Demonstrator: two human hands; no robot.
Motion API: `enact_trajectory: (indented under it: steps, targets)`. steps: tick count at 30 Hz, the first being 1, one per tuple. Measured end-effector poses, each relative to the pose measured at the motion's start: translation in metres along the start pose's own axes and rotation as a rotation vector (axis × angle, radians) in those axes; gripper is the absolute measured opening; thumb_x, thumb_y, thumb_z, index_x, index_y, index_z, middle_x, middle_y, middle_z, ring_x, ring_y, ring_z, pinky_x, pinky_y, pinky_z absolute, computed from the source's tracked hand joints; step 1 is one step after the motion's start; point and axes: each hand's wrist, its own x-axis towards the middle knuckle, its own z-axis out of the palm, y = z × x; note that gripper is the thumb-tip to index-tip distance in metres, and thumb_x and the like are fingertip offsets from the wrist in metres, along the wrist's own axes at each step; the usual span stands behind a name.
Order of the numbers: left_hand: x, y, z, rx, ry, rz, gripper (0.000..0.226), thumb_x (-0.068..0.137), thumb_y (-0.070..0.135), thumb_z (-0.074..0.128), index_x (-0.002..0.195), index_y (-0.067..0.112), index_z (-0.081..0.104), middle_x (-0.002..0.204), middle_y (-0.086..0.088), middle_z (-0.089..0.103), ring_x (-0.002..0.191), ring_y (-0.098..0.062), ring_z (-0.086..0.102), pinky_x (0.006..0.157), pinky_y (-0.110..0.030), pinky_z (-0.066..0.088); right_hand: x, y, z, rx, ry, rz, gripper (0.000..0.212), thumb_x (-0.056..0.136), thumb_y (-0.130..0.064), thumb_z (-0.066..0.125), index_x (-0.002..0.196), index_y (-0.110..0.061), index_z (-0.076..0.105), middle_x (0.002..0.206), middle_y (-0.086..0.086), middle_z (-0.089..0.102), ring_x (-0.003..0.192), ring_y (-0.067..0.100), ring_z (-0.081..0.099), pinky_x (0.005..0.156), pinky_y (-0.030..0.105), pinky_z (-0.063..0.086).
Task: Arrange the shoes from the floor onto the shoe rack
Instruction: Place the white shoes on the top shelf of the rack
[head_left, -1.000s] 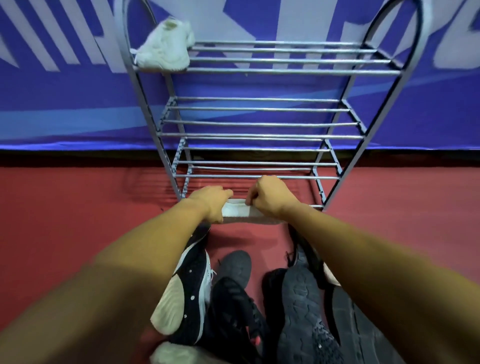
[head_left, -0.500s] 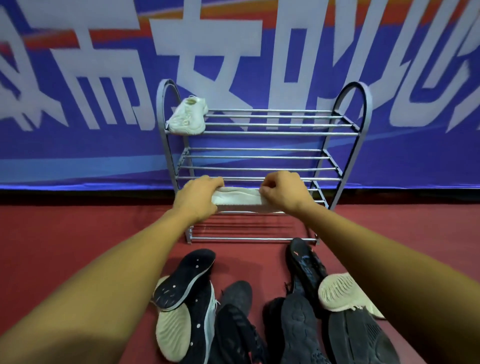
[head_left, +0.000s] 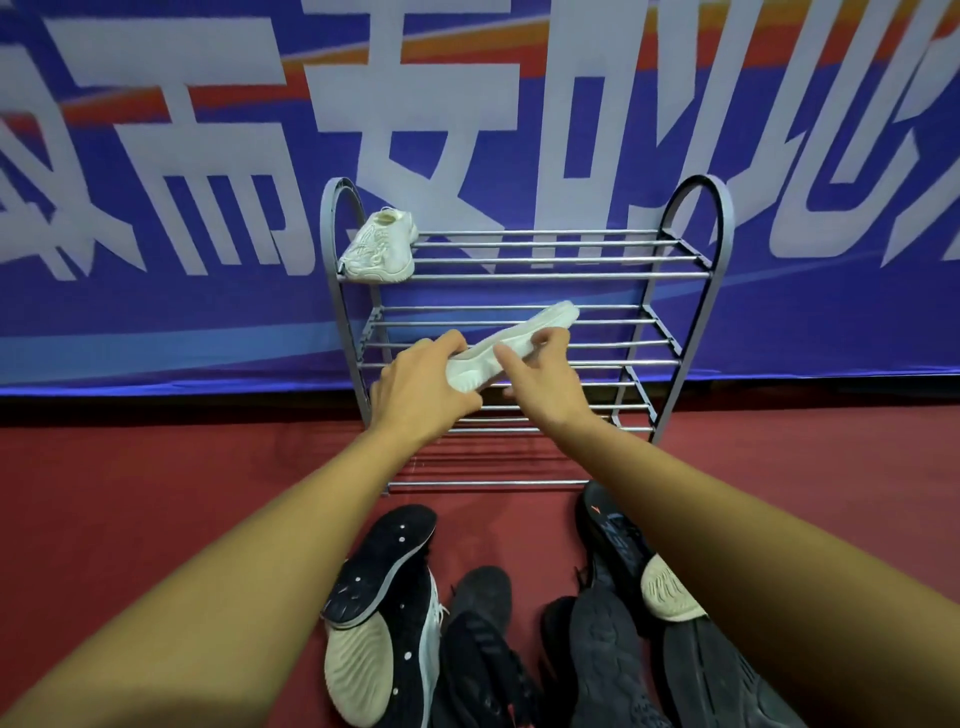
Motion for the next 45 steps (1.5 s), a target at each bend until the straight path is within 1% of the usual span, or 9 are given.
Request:
enact_trajectory:
  steps: [5,10,13,17,21,29,32,38,45]
  targets:
    - [-0.002,0.014,-0.008,-0.085,0.041,0.063,0.041,0.067,0.055,0.069,0.099,0.036,0.053,0.096,0.011,0.057,0.087,-0.018,0.058,0.069,-0.036,0.049,0.007,-0.014,0.005,0.323,0.081,0.097,0.079,0.059,-0.062,0.075,0.112,-0.044,0.02,0.111,0.009,0.067,0.09,0.032,0.072,0.084,0.049,0.058]
    - [-0.006,0.006,-0.017,-0.159,-0.079,0.163,0.047,0.071,0.051,0.074,0.114,0.039,0.059,0.106,0.015,0.057,0.093,-0.012,0.058,0.078,-0.036,0.05,0.013,-0.019,-0.007,0.465,-0.034,0.203,0.074,0.071,-0.036,0.078,0.128,-0.006,0.043,0.103,0.013,0.069,0.064,0.017,0.07,0.054,0.028,0.055]
    - [-0.003,0.007,-0.021,-0.45,-0.099,0.116,0.023,0.082,0.034,0.074,0.104,0.033,0.07,0.101,0.01,0.067,0.09,-0.008,0.064,0.084,-0.028,0.052,0.017,-0.019,-0.012,0.483,-0.031,0.2,0.053,0.079,-0.018,0.069,0.125,0.005,0.054,0.085,0.009,0.062,0.042,0.007,0.056,0.039,0.018,0.04]
    - [0.009,0.001,-0.017,-0.554,0.048,-0.178,0.021,0.084,0.032,0.071,0.103,0.025,0.069,0.101,-0.001,0.065,0.086,-0.013,0.062,0.078,-0.03,0.05,0.02,-0.028,-0.022,0.622,-0.068,0.212,0.027,0.084,-0.01,0.062,0.109,-0.001,0.06,0.091,0.012,0.065,0.054,0.019,0.062,0.042,0.018,0.041]
    - [0.006,0.0,-0.017,-1.156,-0.35,-0.637,0.045,0.077,0.048,0.073,0.114,0.024,0.066,0.104,-0.004,0.072,0.082,-0.019,0.062,0.06,-0.026,0.046,0.028,-0.035,-0.022,0.644,-0.077,0.222,0.027,0.084,-0.015,0.064,0.107,-0.001,0.063,0.093,0.012,0.066,0.06,0.022,0.058,0.047,0.023,0.044]
    - [0.036,0.008,-0.011,-1.436,-0.12,-0.652,0.009,0.086,0.012,0.067,0.09,0.02,0.066,0.086,-0.003,0.064,0.066,-0.011,0.056,0.042,-0.016,0.04,0.046,-0.041,-0.018,0.647,-0.185,0.1,0.045,0.09,-0.042,0.068,0.123,-0.012,0.061,0.112,0.007,0.073,0.084,0.02,0.069,0.071,0.032,0.052]
    - [0.053,0.005,-0.009,-1.458,0.027,-0.689,0.01,0.084,0.006,0.069,0.089,0.014,0.065,0.078,-0.002,0.062,0.064,-0.008,0.054,0.039,-0.014,0.035,0.047,-0.042,-0.015,0.579,-0.287,0.121,0.035,0.094,-0.038,0.064,0.121,-0.016,0.062,0.097,0.0,0.072,0.069,0.011,0.069,0.061,0.022,0.049]
    - [0.074,-0.007,-0.001,-1.49,0.116,-0.68,0.011,0.083,0.005,0.07,0.092,0.01,0.066,0.068,0.001,0.063,0.06,-0.007,0.054,0.043,-0.014,0.036,0.058,-0.035,0.004,0.461,-0.306,0.17,0.053,0.084,-0.034,0.076,0.126,-0.013,0.052,0.113,0.007,0.067,0.081,0.019,0.07,0.064,0.027,0.051]
    - [0.097,-0.016,0.011,-1.582,0.124,-0.633,0.02,0.079,0.006,0.077,0.097,0.008,0.068,0.078,0.0,0.069,0.071,-0.011,0.061,0.054,-0.017,0.043,0.083,-0.034,0.031,0.655,-0.226,0.169,0.045,0.087,-0.017,0.069,0.128,-0.014,0.054,0.094,0.005,0.07,0.066,0.014,0.061,0.056,0.024,0.047]
